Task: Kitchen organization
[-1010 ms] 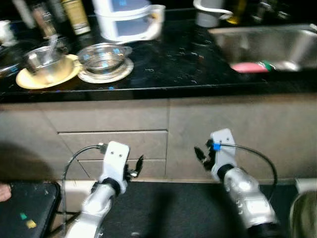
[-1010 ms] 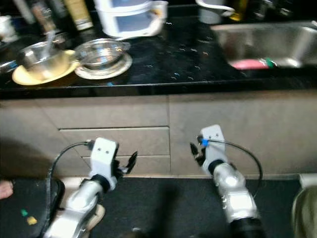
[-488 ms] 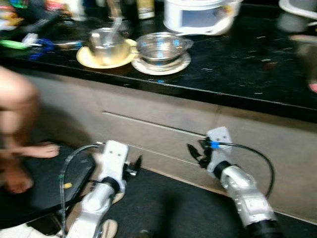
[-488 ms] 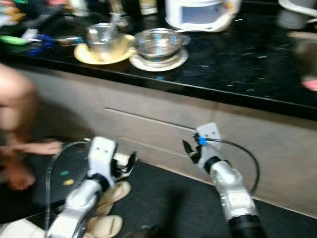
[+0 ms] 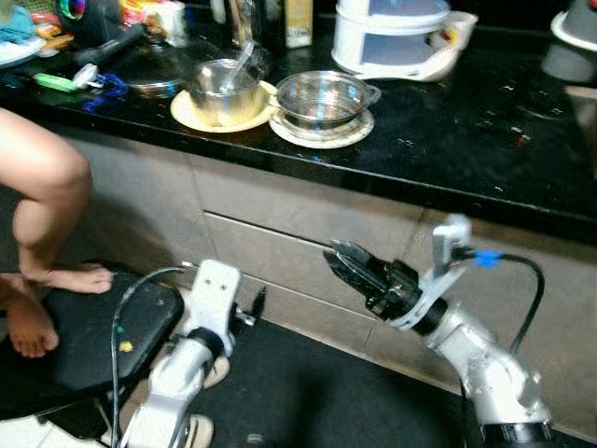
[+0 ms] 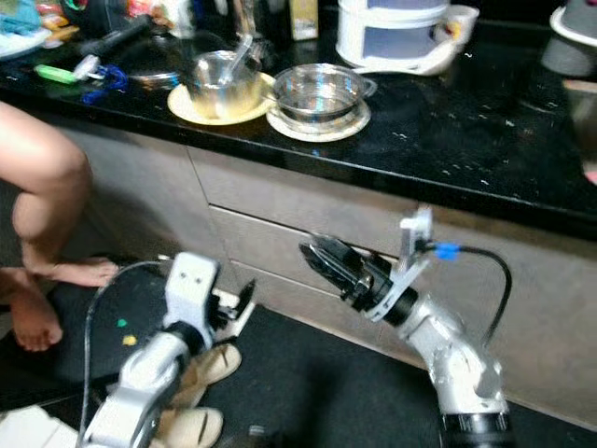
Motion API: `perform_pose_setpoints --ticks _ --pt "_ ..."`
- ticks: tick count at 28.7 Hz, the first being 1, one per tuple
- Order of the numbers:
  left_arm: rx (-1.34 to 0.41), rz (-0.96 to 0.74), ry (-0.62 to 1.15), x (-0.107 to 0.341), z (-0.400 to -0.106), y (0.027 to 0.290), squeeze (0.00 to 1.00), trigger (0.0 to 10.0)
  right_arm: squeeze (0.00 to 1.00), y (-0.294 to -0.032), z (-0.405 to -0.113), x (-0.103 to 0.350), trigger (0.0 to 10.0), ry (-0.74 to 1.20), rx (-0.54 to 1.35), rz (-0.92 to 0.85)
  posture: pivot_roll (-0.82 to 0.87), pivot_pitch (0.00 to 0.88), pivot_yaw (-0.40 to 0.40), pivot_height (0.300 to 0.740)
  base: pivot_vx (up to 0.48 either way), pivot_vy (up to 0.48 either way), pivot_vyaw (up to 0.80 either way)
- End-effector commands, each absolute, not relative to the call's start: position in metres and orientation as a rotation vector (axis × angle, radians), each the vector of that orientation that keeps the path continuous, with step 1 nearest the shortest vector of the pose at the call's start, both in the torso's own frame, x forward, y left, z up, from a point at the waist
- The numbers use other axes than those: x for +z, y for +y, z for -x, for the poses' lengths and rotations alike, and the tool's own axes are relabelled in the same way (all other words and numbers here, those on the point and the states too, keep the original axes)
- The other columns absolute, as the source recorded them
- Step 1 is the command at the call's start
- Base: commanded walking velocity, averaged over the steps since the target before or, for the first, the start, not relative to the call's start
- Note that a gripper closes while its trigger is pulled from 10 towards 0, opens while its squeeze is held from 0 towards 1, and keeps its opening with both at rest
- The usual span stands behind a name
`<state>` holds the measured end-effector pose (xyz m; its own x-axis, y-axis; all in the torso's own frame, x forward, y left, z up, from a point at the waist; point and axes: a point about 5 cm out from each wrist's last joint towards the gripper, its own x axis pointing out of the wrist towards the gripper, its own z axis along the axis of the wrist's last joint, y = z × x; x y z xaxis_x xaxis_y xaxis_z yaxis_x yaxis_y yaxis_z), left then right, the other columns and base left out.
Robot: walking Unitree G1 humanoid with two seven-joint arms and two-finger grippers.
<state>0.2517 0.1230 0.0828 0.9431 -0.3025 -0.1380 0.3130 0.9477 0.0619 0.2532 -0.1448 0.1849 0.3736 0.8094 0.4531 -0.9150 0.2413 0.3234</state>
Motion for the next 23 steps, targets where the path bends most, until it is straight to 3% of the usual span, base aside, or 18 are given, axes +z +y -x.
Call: perform_pose_setpoints --ticks 1,10,11,12,13,19,20,23 --pt "-0.313 -0.093 0.135 0.08 -0.252 0.125 0.0 10.0 0.0 -0.142 -0.257 0.198 10.0 -0.263 1.182 -0.603 0.04 0.049 0.009 0.74 0.0 0.0 0.0" --pt "-0.329 -0.104 0.121 0.081 -0.255 0.125 0.0 10.0 0.0 -0.141 -0.298 0.241 10.0 -0.379 0.926 -0.457 0.04 0.042 0.012 0.74 0.0 0.0 0.0" --pt "-0.333 -0.103 0.119 0.081 -0.255 0.125 0.0 10.0 0.78 -0.143 -0.305 0.251 10.0 -0.401 0.883 -0.427 0.05 0.04 0.011 0.74 0.0 0.0 0.0" --pt "-0.334 -0.103 0.119 0.081 -0.255 0.125 0.0 10.0 0.78 -0.144 -0.307 0.253 10.0 -0.407 0.871 -0.416 0.05 0.04 0.011 0.74 0.0 0.0 0.0" --pt "-0.334 -0.101 0.118 0.081 -0.255 0.125 0.0 10.0 1.0 -0.143 -0.308 0.256 10.0 -0.411 0.868 -0.38 0.04 0.039 0.012 0.74 0.0 0.0 0.0" --pt "-0.34 -0.099 0.113 0.081 -0.255 0.124 0.0 10.0 1.0 -0.137 -0.322 0.266 10.0 -0.419 0.782 -0.191 0.05 0.04 0.007 0.74 0.0 0.0 0.0" --pt "-0.342 -0.099 0.112 0.081 -0.255 0.124 0.0 10.0 0.07 -0.135 -0.324 0.267 10.0 -0.416 0.779 -0.174 0.05 0.039 0.005 0.74 0.24 0.0 0.0" --pt "-0.343 -0.099 0.111 0.081 -0.255 0.123 0.0 10.0 0.0 -0.131 -0.325 0.269 10.0 -0.416 0.788 -0.135 0.06 0.038 0.003 0.74 0.26 0.0 0.0"
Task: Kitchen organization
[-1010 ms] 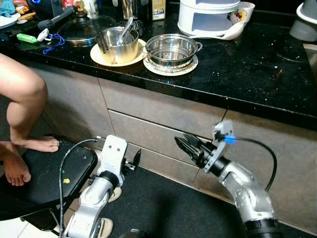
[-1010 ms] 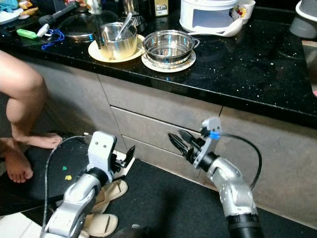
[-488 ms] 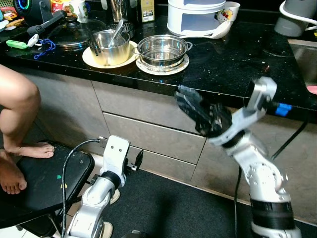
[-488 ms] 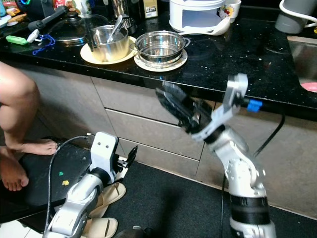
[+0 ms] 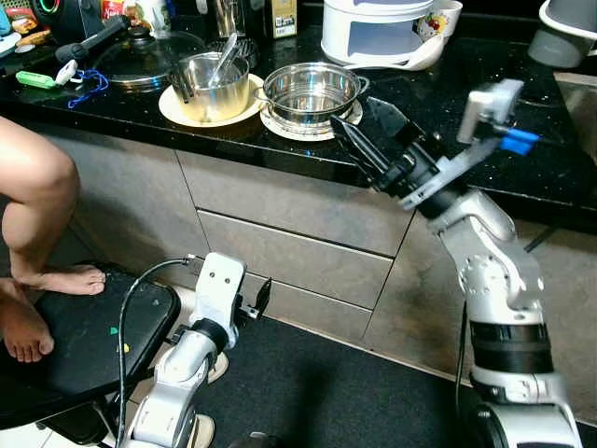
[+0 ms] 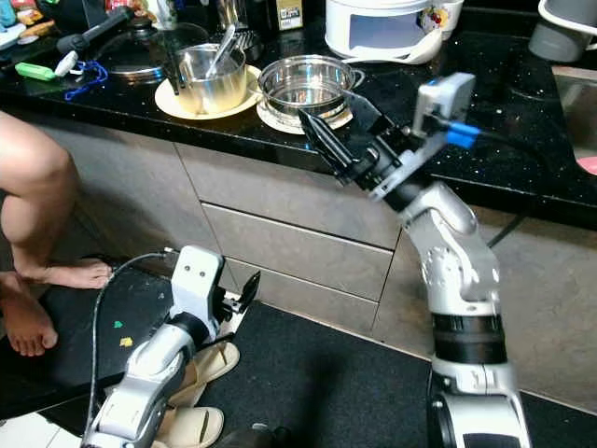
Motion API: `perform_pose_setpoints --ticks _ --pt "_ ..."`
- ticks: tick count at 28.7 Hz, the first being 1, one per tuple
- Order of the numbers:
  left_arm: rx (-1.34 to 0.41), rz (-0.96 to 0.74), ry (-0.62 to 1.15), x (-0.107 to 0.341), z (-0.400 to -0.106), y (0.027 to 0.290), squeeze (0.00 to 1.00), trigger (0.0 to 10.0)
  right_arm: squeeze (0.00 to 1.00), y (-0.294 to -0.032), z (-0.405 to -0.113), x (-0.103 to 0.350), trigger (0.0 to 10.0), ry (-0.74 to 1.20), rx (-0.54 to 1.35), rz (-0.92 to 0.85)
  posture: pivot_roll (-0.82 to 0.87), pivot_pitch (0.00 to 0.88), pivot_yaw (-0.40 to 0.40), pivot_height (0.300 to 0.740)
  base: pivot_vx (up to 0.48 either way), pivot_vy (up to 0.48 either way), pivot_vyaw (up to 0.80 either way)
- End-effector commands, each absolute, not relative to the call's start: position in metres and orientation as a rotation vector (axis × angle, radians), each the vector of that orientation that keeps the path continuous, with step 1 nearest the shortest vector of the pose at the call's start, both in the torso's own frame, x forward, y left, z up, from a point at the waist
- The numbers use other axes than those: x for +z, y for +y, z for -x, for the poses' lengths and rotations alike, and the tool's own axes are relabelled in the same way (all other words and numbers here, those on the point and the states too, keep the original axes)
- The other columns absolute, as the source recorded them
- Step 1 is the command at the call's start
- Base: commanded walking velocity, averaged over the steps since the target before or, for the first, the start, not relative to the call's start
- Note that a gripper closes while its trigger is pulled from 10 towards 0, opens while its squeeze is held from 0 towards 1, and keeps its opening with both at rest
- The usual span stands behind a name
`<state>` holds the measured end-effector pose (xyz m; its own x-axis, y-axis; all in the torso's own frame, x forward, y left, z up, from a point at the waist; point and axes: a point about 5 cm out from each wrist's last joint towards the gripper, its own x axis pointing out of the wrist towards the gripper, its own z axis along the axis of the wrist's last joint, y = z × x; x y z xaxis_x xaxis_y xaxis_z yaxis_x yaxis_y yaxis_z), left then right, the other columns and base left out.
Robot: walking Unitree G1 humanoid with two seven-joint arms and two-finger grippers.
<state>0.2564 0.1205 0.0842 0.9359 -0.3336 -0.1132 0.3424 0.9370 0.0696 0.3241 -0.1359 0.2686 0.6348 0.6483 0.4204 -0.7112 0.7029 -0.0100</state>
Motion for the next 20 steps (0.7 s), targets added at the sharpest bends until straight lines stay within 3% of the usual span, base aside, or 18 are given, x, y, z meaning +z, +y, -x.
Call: perform_pose_setpoints --ticks 1,5,20 --pt "-0.343 -0.099 0.111 0.0808 -0.2553 0.1232 0.0 10.0 0.0 -0.1308 -0.3251 0.2688 10.0 -0.416 0.788 -0.135 0.06 0.038 0.003 0.74 0.277 0.0 0.0" --pt "-0.344 -0.096 0.109 0.0804 -0.2551 0.1227 0.0 10.0 0.0 -0.1245 -0.3276 0.2694 10.0 -0.412 0.791 -0.058 0.05 0.039 0.003 0.74 0.28 0.0 0.0" --pt "-0.375 -0.091 0.094 0.0808 -0.2544 0.1202 0.0 10.0 0.0 -0.1209 -0.3283 0.2633 10.0 -0.397 0.798 -0.059 0.05 0.04 0.0 0.74 0.326 0.0 0.0"
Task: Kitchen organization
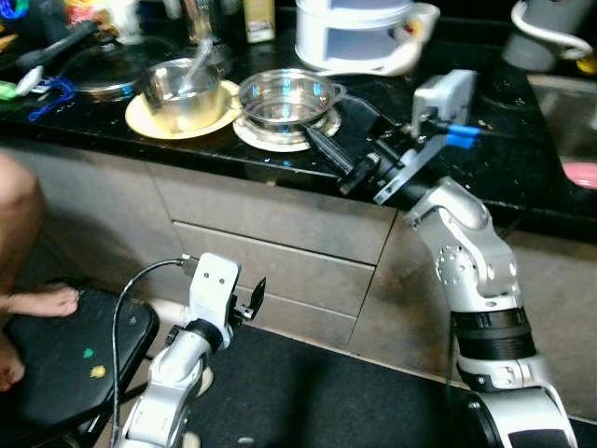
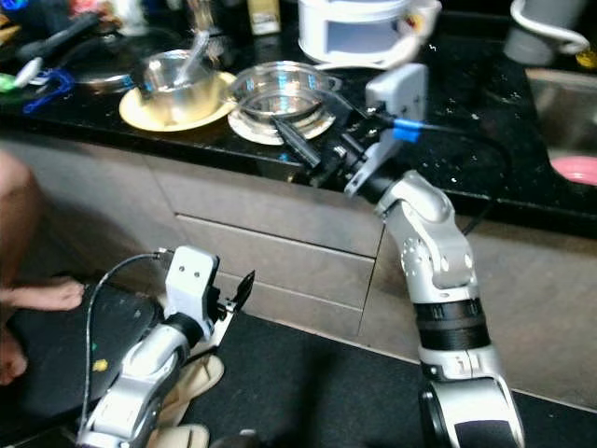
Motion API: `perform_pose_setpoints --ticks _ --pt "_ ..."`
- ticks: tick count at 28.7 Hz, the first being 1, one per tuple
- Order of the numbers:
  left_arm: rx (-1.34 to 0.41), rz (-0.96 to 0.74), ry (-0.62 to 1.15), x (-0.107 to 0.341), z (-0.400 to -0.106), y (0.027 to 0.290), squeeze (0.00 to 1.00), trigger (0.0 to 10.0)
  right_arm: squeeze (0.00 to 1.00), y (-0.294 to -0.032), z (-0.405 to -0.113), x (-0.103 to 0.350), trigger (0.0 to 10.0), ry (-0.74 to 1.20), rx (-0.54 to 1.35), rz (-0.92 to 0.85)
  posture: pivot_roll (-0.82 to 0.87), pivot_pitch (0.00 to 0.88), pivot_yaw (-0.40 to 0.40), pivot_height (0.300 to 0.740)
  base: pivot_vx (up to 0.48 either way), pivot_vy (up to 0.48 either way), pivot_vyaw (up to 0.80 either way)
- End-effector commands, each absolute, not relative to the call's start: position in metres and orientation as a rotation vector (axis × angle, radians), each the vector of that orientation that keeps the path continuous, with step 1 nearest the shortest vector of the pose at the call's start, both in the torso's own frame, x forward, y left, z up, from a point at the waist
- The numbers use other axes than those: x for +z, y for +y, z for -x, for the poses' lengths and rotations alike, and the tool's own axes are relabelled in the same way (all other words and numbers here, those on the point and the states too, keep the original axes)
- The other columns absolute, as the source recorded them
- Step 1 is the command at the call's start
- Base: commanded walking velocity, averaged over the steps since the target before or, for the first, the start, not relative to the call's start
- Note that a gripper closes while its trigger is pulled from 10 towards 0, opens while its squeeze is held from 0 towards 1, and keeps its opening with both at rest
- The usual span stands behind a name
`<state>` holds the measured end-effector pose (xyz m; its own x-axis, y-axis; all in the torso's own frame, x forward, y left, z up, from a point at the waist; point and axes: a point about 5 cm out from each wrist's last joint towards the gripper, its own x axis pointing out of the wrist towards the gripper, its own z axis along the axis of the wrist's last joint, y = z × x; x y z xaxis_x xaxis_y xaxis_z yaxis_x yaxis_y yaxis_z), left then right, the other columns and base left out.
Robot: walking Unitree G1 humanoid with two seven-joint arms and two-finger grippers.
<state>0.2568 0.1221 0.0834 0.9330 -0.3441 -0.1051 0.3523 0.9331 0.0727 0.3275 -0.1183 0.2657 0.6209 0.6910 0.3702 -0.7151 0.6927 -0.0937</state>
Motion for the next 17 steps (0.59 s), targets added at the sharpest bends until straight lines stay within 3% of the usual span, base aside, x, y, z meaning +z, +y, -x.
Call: perform_pose_setpoints --ticks 1,9,17 --pt "-0.386 -0.095 0.088 0.082 -0.254 0.119 0.0 10.0 0.0 -0.121 -0.329 0.263 10.0 -0.397 0.797 -0.061 0.05 0.038 0.001 0.74 0.349 0.0 0.0" --pt "-0.613 -0.096 -0.094 0.124 -0.249 0.098 0.0 10.0 0.0 -0.121 -0.33 0.264 10.0 -0.399 0.805 -0.067 0.05 0.035 -0.006 0.74 0.362 0.0 0.0" --pt "-0.671 -0.097 -0.209 0.159 -0.25 0.084 0.0 10.0 0.0 -0.123 -0.332 0.261 10.0 -0.388 0.798 -0.045 0.05 0.03 -0.005 0.74 0.374 0.0 0.0"
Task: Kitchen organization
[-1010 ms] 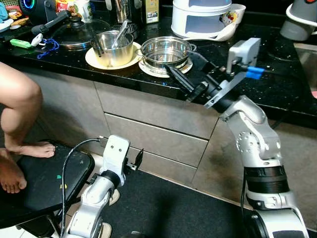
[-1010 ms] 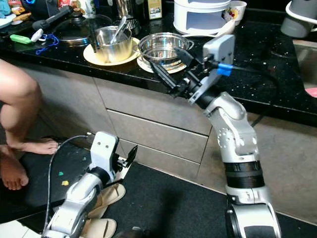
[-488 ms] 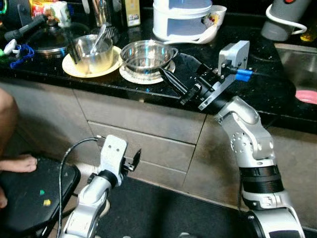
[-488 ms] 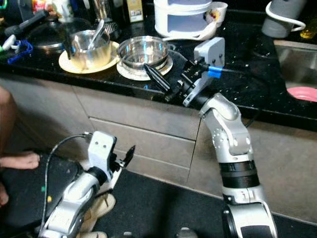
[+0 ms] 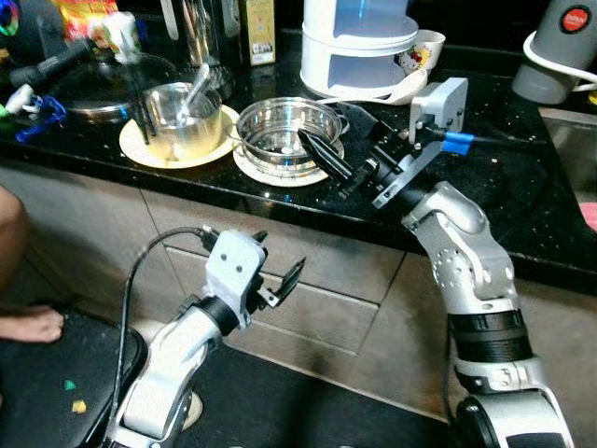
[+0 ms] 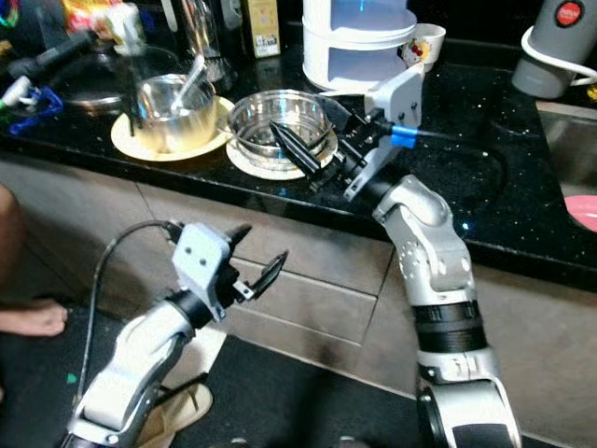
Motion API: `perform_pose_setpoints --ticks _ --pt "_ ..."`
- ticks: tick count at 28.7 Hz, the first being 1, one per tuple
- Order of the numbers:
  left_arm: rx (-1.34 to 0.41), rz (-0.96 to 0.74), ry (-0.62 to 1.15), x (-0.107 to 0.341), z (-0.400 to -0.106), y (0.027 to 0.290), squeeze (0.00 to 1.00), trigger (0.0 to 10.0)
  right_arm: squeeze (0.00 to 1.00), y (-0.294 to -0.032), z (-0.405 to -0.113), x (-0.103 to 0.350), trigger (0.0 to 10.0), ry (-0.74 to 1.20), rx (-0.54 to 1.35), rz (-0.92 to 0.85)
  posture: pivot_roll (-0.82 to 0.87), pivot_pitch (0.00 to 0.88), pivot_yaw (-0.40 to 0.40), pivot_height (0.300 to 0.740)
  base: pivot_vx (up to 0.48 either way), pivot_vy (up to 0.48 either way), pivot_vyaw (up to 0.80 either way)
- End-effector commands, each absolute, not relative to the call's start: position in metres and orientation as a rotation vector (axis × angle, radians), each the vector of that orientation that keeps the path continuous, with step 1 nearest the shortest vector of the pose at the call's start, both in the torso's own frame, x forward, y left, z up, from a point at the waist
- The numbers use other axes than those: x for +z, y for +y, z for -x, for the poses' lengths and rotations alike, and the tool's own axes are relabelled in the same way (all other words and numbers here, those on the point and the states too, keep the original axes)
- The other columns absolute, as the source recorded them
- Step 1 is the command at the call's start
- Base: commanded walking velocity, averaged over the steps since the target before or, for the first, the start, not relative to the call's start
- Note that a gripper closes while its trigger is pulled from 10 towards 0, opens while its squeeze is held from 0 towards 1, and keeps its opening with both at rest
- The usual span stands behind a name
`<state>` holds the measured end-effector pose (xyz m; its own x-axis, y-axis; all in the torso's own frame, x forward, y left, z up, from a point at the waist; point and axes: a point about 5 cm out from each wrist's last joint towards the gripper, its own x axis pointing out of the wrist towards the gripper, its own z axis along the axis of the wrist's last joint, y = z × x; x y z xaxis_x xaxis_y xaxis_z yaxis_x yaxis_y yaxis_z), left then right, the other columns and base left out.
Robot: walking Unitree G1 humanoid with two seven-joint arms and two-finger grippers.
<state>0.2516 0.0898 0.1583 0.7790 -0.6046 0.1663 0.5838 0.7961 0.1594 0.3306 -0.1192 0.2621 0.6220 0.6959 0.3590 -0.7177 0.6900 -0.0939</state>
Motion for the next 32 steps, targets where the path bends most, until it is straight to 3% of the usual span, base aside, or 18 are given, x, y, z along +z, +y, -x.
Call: perform_pose_setpoints --ticks 1,9,14,25,27,29,32 --pt "-0.678 -0.094 -0.216 0.161 -0.249 0.083 0.0 10.0 0.0 -0.123 -0.332 0.261 10.0 -0.389 0.796 -0.043 0.05 0.029 -0.005 0.74 0.375 0.0 0.0" --pt "-0.667 -0.06 -0.211 0.167 -0.241 0.079 0.0 10.0 0.0 -0.138 -0.348 0.266 10.0 -0.395 0.633 0.083 0.06 0.037 -0.01 0.74 0.364 0.0 0.0" --pt "-0.639 -0.033 -0.189 0.165 -0.238 0.077 0.0 10.0 0.0 -0.151 -0.352 0.279 10.0 -0.421 0.645 0.119 0.06 0.041 -0.015 0.74 0.0 0.0 0.0" --pt "-0.657 -0.008 -0.11 0.148 -0.228 0.071 0.0 10.0 0.0 -0.127 -0.322 0.303 10.0 -0.464 1.191 0.139 0.06 0.051 -0.031 0.74 0.0 0.0 0.0" --pt "-0.654 -0.008 -0.102 0.146 -0.226 0.072 0.0 10.0 0.0 -0.117 -0.317 0.299 10.0 -0.414 1.305 0.245 0.06 0.053 -0.039 0.74 0.0 0.0 0.0" --pt "-0.649 -0.007 -0.101 0.146 -0.226 0.072 0.0 10.0 0.0 -0.106 -0.325 0.29 10.0 -0.367 1.284 0.442 0.06 0.051 -0.043 0.74 0.0 0.0 0.0" --pt "-0.649 -0.002 -0.102 0.148 -0.226 0.071 0.0 10.0 0.0 -0.095 -0.33 0.287 10.0 -0.352 1.286 0.573 0.07 0.051 -0.051 0.74 0.0 0.0 0.0"
